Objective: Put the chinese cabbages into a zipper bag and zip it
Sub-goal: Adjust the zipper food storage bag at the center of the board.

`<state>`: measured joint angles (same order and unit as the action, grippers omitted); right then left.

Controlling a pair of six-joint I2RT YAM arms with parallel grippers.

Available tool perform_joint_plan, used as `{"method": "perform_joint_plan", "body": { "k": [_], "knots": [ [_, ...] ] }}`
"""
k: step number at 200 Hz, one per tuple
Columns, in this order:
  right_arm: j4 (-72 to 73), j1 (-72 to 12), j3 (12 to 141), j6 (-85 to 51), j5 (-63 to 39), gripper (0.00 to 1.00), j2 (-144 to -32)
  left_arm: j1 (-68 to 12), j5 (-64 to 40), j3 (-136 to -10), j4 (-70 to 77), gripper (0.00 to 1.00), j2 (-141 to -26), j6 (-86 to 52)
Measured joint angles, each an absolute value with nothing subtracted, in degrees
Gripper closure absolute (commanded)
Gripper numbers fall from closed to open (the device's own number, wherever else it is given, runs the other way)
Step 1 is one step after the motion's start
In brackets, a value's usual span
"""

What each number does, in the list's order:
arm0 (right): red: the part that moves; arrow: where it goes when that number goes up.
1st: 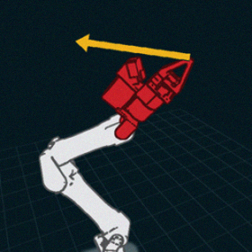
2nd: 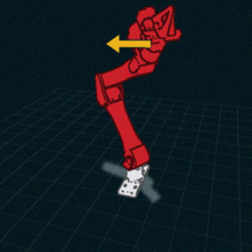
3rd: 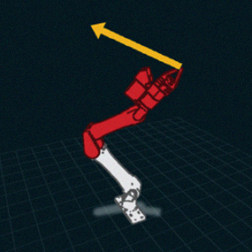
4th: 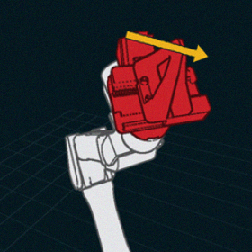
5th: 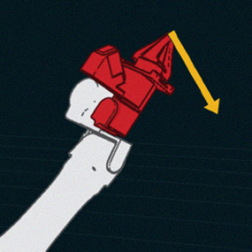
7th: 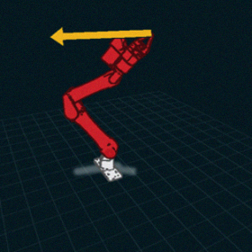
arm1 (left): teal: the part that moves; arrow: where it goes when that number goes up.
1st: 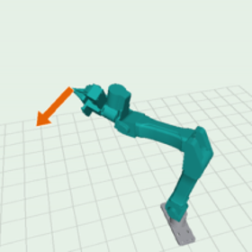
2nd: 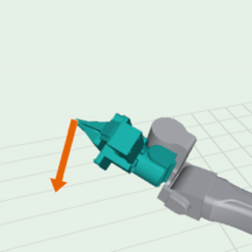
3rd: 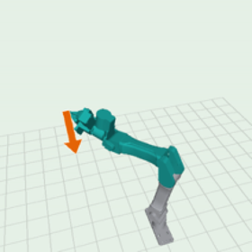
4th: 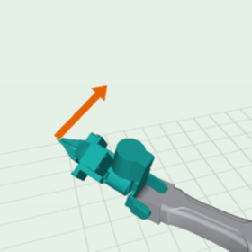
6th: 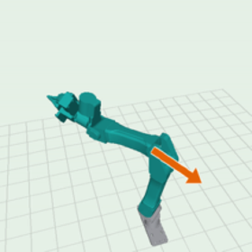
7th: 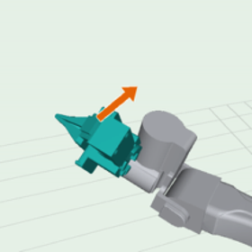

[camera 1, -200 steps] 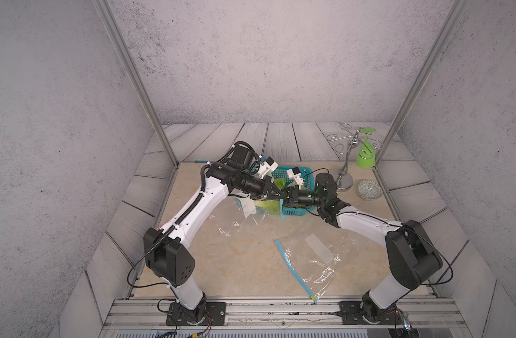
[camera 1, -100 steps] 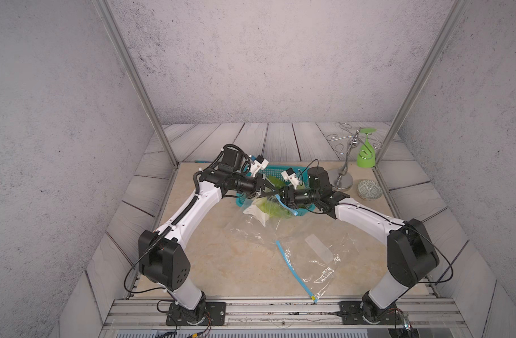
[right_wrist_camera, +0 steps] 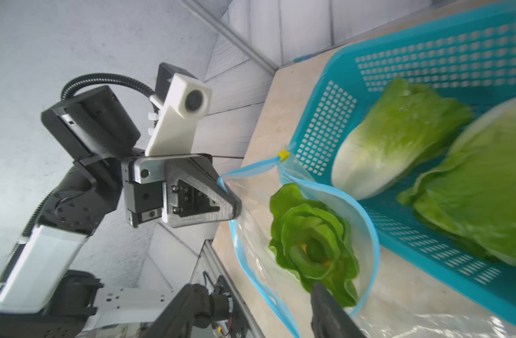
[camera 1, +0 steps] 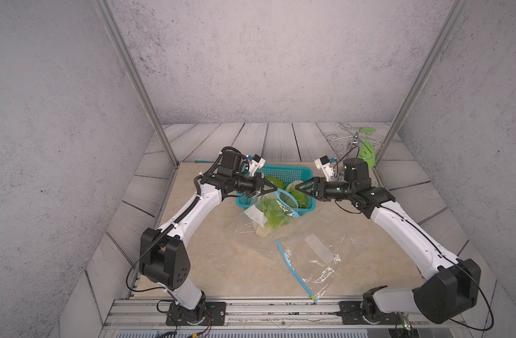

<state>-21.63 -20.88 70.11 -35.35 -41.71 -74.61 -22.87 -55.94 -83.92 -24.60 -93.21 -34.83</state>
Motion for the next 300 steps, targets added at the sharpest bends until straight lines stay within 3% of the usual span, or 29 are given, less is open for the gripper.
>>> {"method": "perform_joint_plan", "body": {
  "k": [47,88,144,195,243,300],
  "knots": [
    [-27.44,-25.1,62.24,-35.16,-27.77,0.38,-68.75,-22.87,-55.7,-82.96,-23.24,1.0,-93.69,-35.55],
    [-26.87,-31.44,61.63,-35.35,-19.94,0.41,-69.87,-22.87,-55.31,-82.96,-22.87,1.0,-94.35,-35.88],
    [-23.27,-35.79,61.56,-35.46,-17.15,0.46,-73.76,-22.87,-54.76,-82.96,-22.85,1.0,-96.12,-35.88],
    [-18.92,-37.04,61.17,-35.92,-16.73,0.58,-77.34,-22.87,-54.5,-82.96,-22.87,1.0,-96.29,-35.86],
    [-17.67,-37.12,59.94,-34.22,-16.14,0.53,-77.43,-22.83,-54.19,-82.98,-22.92,1.0,-96.29,-35.83],
    [-17.89,-37.12,56.73,-33.91,-15.88,0.57,-76.79,-22.5,-54.19,-82.98,-22.87,1.0,-96.38,-35.83]
  ]
}}
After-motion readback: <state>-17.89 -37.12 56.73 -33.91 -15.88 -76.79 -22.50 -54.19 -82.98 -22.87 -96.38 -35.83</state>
